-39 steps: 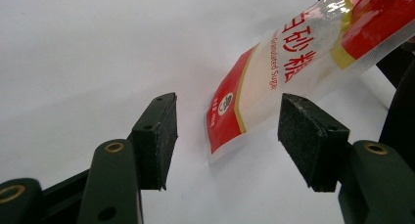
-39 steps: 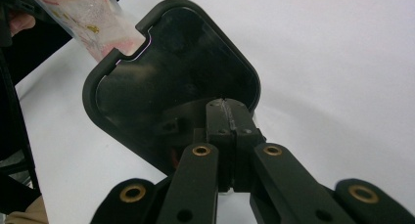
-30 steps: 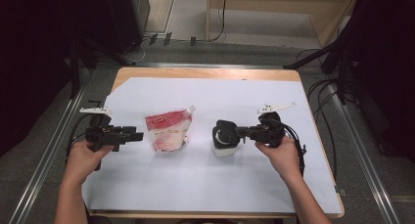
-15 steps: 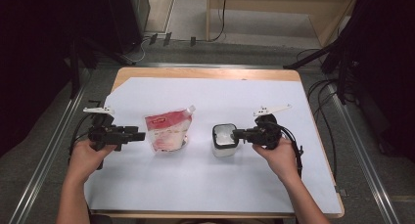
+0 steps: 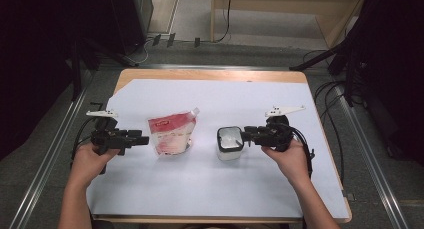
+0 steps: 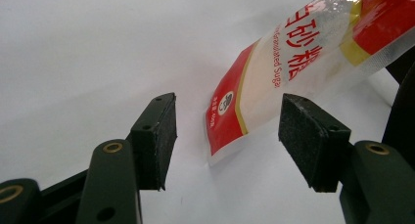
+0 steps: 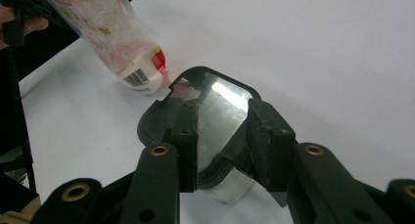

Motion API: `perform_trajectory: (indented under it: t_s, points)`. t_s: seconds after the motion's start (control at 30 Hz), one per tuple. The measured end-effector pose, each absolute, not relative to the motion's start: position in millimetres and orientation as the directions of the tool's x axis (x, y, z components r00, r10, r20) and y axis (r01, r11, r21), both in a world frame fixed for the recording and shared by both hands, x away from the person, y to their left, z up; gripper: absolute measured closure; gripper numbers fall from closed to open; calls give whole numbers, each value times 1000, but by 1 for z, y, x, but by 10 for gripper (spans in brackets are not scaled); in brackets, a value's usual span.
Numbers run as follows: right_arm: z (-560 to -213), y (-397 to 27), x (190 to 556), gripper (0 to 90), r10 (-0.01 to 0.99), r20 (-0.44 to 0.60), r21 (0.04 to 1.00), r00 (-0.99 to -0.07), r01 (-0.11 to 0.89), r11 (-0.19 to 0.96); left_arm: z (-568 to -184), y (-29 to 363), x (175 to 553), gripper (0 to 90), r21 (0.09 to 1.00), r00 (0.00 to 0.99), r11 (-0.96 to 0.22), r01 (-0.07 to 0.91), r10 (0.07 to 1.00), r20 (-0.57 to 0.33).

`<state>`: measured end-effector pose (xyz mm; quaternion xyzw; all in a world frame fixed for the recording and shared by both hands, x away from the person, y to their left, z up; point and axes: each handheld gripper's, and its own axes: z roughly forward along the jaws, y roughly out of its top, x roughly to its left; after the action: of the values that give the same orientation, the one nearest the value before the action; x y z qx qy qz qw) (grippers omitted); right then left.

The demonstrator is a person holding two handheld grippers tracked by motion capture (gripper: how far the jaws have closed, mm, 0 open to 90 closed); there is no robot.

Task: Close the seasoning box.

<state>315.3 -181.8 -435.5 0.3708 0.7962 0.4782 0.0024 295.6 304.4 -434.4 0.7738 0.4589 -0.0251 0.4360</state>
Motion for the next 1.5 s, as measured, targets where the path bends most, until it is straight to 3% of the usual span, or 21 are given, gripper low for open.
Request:
perform_trajectory:
  t_s: [0.87, 1.5]
  points:
    - [-453, -221, 321, 493, 684, 285, 787, -671, 571, 233, -436, 303, 297, 395, 653, 572, -206, 729, 707, -416]
    - [-477, -240, 327, 499, 748, 244, 755, -617, 605, 253, -437, 304, 299, 389, 658, 570, -204, 724, 715, -405]
